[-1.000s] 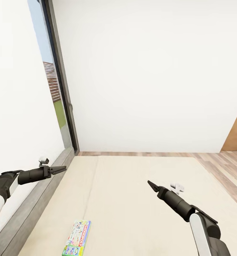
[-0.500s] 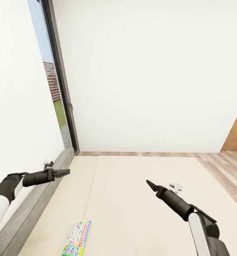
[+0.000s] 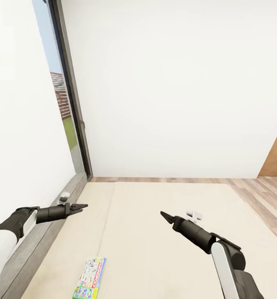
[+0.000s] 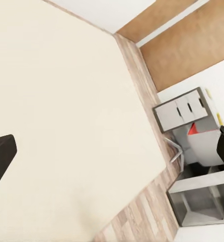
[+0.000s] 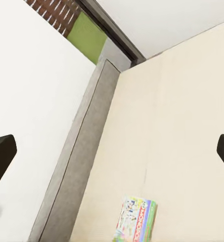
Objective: Put all the toys in the child's room - the three board games (two on the bed and one on the table), the two jigsaw puzzles on the table, and the tennis ball on the table - inside the toy box on the table in the child's room.
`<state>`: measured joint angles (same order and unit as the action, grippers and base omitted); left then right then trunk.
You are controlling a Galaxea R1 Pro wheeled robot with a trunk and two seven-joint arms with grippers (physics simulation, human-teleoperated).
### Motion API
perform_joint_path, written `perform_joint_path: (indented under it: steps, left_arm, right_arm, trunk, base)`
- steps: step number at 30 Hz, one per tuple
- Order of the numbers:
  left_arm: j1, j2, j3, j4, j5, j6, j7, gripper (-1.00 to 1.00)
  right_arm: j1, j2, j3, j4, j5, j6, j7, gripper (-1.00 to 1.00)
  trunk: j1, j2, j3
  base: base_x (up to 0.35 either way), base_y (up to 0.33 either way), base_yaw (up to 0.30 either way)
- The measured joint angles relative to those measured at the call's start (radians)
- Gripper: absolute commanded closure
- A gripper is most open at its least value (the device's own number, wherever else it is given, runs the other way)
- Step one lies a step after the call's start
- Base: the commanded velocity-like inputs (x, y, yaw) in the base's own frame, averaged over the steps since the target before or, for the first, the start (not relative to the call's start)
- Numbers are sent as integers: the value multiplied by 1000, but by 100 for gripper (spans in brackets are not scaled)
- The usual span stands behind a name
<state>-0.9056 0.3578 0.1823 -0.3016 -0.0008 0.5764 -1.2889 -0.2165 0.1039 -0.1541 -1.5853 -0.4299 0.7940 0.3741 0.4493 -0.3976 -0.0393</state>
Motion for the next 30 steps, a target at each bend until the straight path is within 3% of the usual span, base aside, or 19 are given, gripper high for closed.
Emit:
perform_joint_path:
  steps: [4, 6, 9, 12, 18, 21, 30]
  left_arm:
    - [0, -8, 2, 48, 2, 0, 20, -100]
    - [0, -8, 3, 73, 2, 2, 22, -100]
    - [0, -7, 4, 88, 2, 24, 24, -100]
    - [0, -6, 5, 92, 2, 60, 26, -100]
    - [-1, -4, 6, 94, 1, 91, 28, -100]
    - [-1, -5, 6, 94, 1, 92, 29, -100]
    - [-1, -8, 5, 93, 1, 92, 39, -100]
  right_arm:
    - [2, 0, -74, -5, -33, 23, 9, -100]
    - [5, -2, -107, -6, -91, 32, 15, -100]
    - [8, -8, -122, -6, -169, 51, 18, -100]
    - [8, -14, -131, -6, -204, 78, 19, -100]
    - [8, -24, -143, -7, -227, 111, 30, -100]
    - [8, -25, -142, -6, -229, 116, 67, -100]
    - [7, -27, -131, -7, -230, 153, 289, -100]
  trunk:
    - [0, 0, 0]
    - [0, 0, 0]
    - [0, 0, 0]
    - [0, 0, 0]
    - [0, 0, 0]
    - [0, 0, -2]
    - [0, 0, -15]
  base:
    - [0, 0, 0]
    - [0, 0, 0]
    - [0, 0, 0]
    - [0, 0, 0]
    - [0, 0, 5]
    - [0, 0, 59]
    - [0, 0, 114]
